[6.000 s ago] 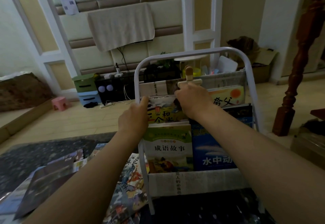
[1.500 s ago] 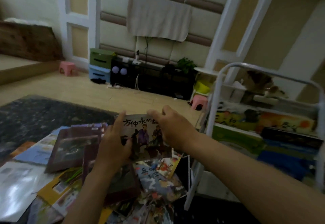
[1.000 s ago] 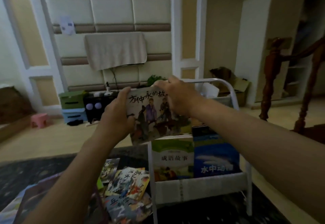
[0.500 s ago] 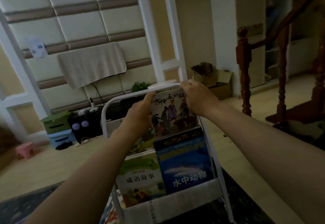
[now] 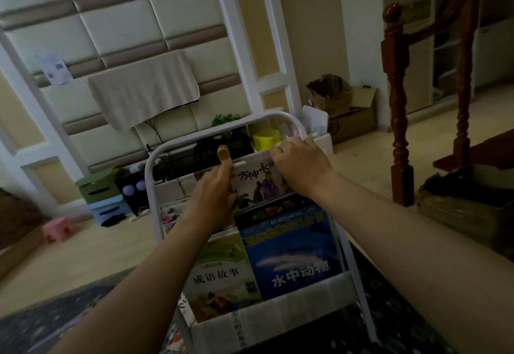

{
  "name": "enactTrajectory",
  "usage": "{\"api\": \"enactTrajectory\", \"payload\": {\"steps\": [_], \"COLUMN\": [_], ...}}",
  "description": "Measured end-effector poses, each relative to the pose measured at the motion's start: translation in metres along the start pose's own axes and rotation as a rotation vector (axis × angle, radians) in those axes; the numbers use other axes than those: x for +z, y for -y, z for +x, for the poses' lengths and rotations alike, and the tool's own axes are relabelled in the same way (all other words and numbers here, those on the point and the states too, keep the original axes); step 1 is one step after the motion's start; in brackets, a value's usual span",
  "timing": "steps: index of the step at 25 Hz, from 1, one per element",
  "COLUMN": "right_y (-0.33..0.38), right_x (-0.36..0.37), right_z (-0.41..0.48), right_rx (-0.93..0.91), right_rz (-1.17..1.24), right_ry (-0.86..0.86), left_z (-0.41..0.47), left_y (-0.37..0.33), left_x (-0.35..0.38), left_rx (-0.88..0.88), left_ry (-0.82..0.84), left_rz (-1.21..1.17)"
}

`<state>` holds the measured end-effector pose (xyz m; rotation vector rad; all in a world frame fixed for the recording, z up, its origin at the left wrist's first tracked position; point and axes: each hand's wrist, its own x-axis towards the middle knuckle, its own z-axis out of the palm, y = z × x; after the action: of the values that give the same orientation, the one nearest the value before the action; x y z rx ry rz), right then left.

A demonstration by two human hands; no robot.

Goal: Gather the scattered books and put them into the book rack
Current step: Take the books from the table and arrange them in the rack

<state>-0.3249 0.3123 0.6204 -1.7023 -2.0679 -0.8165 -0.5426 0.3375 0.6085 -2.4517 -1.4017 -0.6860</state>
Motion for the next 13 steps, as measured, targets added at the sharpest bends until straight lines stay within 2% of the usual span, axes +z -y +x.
{"api": "enactTrajectory", "payload": {"steps": [4, 9, 13], "right_y": [0.005, 0.009, 0.010], "right_x": [0.010, 0.007, 0.004], "right_z": [-0.003, -0.002, -0.001], "right_rx": [-0.051, -0.133, -0.118], "right_rz": [-0.067, -0.135, -0.100], "right_ry": [-0.004, 0.042, 0.095], "left_z": [-0.002, -0.008, -0.012], "left_y": [0.004, 0.008, 0.006], "left_x": [0.008, 0.012, 0.013], "left_rx": [0.004, 0.042, 0.053], "left_ry": [0.003, -0.022, -0.027], "left_rz": [0.156, 0.199, 0.222]}}
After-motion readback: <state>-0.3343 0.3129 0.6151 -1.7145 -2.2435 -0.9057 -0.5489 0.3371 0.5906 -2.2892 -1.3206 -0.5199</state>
